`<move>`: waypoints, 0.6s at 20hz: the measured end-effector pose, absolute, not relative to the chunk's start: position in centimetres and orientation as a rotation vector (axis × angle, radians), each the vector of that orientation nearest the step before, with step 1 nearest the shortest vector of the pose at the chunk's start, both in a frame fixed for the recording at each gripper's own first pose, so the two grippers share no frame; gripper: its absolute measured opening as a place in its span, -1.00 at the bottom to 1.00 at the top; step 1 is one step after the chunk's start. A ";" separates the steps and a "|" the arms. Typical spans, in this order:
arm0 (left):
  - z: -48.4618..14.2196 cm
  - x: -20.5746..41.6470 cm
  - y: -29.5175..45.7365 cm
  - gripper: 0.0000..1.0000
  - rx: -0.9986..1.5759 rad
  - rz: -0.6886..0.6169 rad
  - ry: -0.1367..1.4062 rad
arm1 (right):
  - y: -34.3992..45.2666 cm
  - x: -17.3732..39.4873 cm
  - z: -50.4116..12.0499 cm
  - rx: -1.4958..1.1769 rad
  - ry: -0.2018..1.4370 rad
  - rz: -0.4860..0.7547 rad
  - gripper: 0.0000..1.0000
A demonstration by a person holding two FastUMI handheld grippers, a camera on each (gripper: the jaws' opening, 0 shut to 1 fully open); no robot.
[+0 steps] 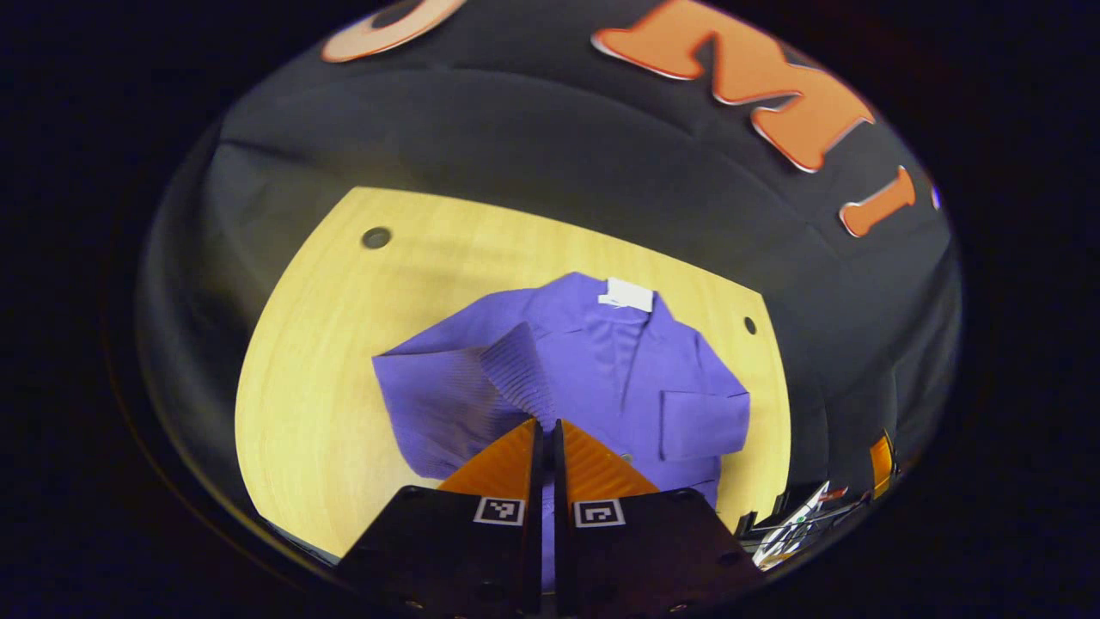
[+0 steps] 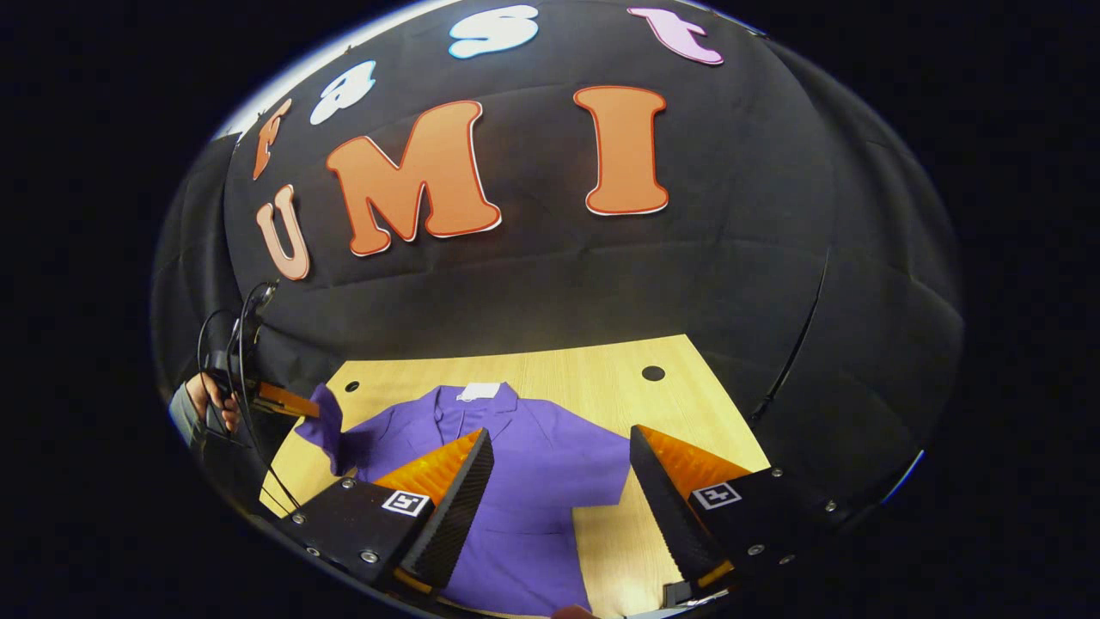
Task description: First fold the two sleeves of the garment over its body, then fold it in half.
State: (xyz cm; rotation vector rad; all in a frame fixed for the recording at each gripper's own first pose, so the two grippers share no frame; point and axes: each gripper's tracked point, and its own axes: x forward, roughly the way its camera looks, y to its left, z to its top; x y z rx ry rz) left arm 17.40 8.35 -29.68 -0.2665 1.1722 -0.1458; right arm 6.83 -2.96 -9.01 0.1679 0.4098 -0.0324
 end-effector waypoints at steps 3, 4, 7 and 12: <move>-29.1 18.8 2.7 -0.86 -0.180 -0.240 1.172 | -3.8 7.0 -9.5 0.163 0.418 -0.027 0.90; -29.2 19.2 0.7 -0.86 -0.160 -0.275 1.178 | -4.0 7.2 -9.5 0.164 0.415 -0.023 0.90; -30.1 20.1 -4.2 -0.86 -0.103 -0.357 1.195 | -4.5 7.5 -9.9 0.176 0.421 -0.022 0.89; -31.6 21.4 -11.2 -0.86 -0.033 -0.439 1.204 | -5.1 7.8 -11.0 0.171 0.439 -0.021 0.90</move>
